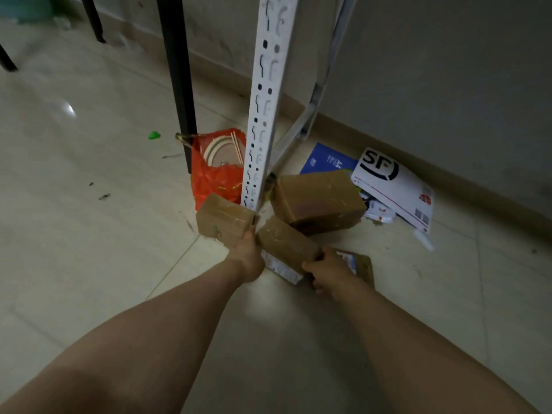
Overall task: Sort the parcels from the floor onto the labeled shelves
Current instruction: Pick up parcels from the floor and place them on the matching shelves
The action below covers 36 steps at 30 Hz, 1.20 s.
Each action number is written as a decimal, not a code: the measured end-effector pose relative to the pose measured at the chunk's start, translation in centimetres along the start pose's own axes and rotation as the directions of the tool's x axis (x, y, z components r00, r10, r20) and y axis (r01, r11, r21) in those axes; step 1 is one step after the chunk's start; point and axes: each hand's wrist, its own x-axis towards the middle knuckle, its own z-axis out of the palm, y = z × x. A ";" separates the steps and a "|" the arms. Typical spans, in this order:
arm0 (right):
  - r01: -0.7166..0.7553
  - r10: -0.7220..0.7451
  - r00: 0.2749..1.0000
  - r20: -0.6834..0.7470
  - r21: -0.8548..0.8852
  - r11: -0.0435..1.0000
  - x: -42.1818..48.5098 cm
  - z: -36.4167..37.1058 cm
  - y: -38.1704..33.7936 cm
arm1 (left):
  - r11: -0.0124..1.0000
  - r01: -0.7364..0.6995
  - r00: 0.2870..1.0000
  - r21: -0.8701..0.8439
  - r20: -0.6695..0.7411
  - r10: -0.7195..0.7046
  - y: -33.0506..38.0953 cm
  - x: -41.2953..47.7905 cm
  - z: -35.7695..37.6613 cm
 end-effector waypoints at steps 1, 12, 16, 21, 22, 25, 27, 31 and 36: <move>-0.008 0.008 1.000 0.000 0.021 1.000 0.4 0.1 0.1 | 1.000 0.019 1.000 -0.012 0.014 -0.019 -0.2 0.1 0.3; -0.154 0.132 0.988 0.082 0.416 0.896 -0.1 -0.9 1.4 | 0.724 0.432 0.900 -0.538 0.203 -0.386 1.8 -1.4 0.6; -0.145 0.126 0.989 0.072 0.550 0.822 -1.4 -2.4 1.1 | 0.551 0.439 0.890 -0.710 0.259 -0.375 2.8 -1.9 -0.7; -0.079 0.058 0.997 0.054 0.595 0.800 -3.8 -4.2 -1.0 | 0.492 0.400 0.910 -0.773 0.271 -0.314 4.8 -3.4 -2.4; -0.050 0.026 0.999 0.048 0.606 0.794 -4.5 -4.6 -1.4 | 0.470 0.389 0.916 -0.793 0.274 -0.294 5.2 -3.7 -2.9; 0.037 -0.065 0.998 0.021 0.638 0.770 -6.5 -6.3 -2.2 | 0.413 0.342 0.938 -0.844 0.281 -0.201 6.0 -5.0 -4.7; 0.070 -0.109 0.994 0.023 0.635 0.769 -7.8 -7.6 -2.7 | 0.434 0.289 0.957 -0.853 0.267 -0.113 6.7 -6.1 -5.9; 0.133 -0.168 0.985 0.032 0.473 0.871 -10.7 -9.9 -4.5 | 0.603 0.097 0.982 -0.792 0.175 0.071 8.6 -8.3 -8.4; 0.174 -0.263 0.960 0.096 0.532 0.829 -14.6 -11.6 -7.2 | 0.809 -0.338 0.940 -0.481 -0.207 0.269 10.9 -10.5 -10.2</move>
